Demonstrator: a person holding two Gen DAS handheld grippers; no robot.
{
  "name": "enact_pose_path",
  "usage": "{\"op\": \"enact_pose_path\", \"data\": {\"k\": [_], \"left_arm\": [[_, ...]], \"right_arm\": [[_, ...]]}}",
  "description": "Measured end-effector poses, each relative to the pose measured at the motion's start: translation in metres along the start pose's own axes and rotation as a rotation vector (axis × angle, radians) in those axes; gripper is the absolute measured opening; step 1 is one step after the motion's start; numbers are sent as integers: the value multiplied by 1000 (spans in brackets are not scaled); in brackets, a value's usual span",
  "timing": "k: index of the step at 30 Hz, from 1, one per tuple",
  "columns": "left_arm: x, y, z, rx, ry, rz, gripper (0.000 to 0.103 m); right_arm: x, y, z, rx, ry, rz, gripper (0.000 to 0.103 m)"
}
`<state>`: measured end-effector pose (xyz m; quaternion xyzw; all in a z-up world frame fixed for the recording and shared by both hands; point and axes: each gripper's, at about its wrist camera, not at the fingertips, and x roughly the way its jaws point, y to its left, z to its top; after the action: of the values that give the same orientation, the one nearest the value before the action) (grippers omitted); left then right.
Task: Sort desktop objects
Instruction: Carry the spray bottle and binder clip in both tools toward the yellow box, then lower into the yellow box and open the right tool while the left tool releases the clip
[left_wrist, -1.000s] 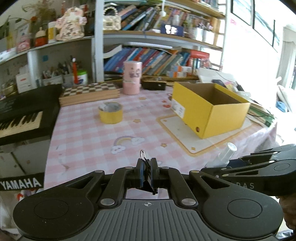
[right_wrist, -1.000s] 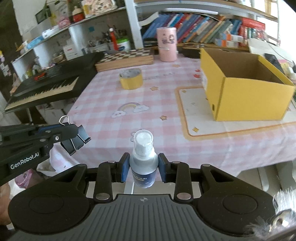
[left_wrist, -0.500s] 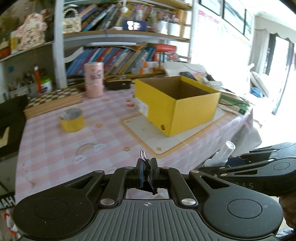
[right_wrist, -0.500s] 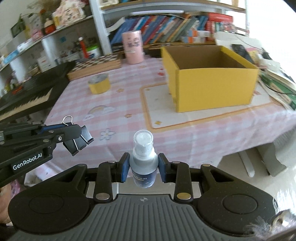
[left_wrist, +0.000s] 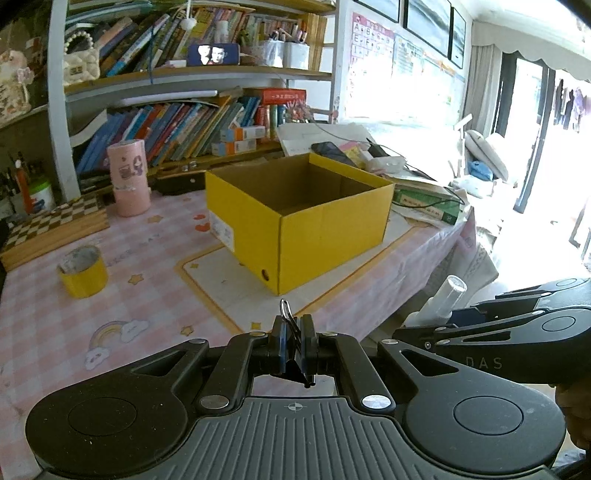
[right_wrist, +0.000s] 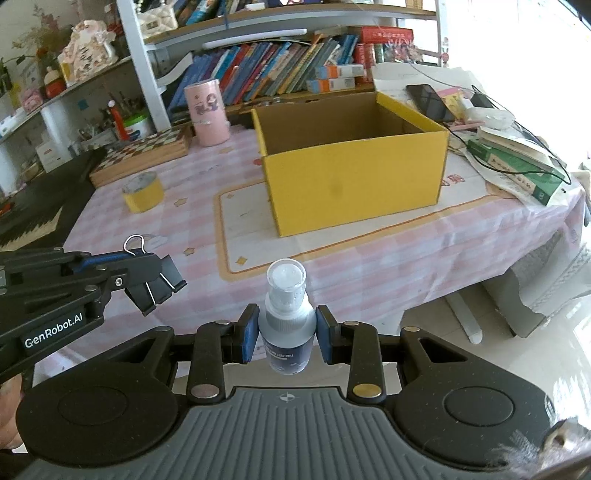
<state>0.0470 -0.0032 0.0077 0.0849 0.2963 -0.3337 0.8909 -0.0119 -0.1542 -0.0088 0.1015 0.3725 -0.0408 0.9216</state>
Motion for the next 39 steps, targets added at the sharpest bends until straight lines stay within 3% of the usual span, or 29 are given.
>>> {"op": "enact_pose_path", "data": {"k": [20, 30, 39], "left_arm": [[67, -37, 46, 7, -1, -13, 6], [87, -55, 98, 16, -122, 17, 6], [112, -58, 147, 3, -225, 103, 6]], "right_arm": [[28, -78, 45, 22, 16, -1, 30], [30, -113, 102, -41, -87, 39, 30], [31, -142, 171, -102, -211, 93, 30]]}}
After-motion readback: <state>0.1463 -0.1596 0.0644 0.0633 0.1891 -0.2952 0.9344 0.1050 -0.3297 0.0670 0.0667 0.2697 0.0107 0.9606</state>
